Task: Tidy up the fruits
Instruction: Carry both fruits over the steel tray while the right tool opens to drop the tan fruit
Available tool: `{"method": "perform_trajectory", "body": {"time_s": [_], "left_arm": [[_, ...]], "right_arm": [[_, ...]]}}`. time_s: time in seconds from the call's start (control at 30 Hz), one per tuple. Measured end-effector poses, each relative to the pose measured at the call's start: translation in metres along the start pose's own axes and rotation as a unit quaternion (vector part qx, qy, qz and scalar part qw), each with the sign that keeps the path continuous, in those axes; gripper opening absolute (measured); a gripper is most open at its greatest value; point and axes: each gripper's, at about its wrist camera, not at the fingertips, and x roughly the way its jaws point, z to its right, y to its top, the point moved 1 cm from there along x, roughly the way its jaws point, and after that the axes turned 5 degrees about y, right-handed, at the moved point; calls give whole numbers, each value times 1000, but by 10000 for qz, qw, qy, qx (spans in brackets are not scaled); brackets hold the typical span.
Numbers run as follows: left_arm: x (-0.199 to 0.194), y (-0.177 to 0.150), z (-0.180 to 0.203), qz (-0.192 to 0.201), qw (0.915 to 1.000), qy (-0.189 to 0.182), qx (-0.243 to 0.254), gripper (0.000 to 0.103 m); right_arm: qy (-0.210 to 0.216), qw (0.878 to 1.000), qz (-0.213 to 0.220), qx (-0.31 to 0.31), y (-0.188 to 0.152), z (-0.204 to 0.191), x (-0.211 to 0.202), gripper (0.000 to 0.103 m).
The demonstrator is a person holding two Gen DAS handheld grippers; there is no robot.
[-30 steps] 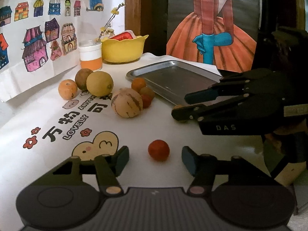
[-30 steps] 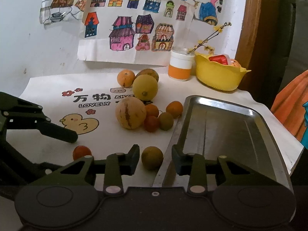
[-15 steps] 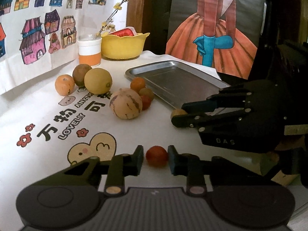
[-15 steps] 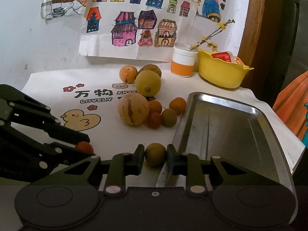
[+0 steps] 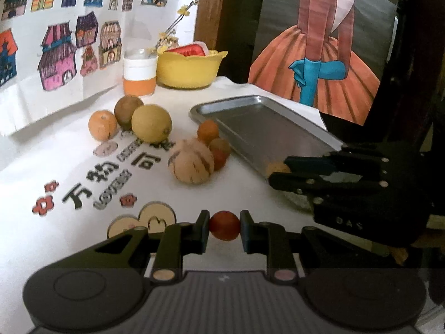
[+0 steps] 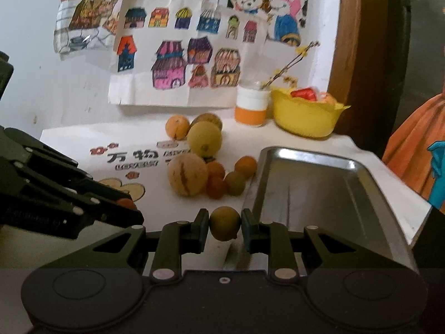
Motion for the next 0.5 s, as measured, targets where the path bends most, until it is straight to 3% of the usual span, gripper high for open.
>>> {"method": "perform_trajectory", "body": {"time_s": [0.5], "left_arm": [[6,69,30,706,9965,46,446,25]], "right_arm": [[-818,9951,442,342,-2,45,-15,27]]}}
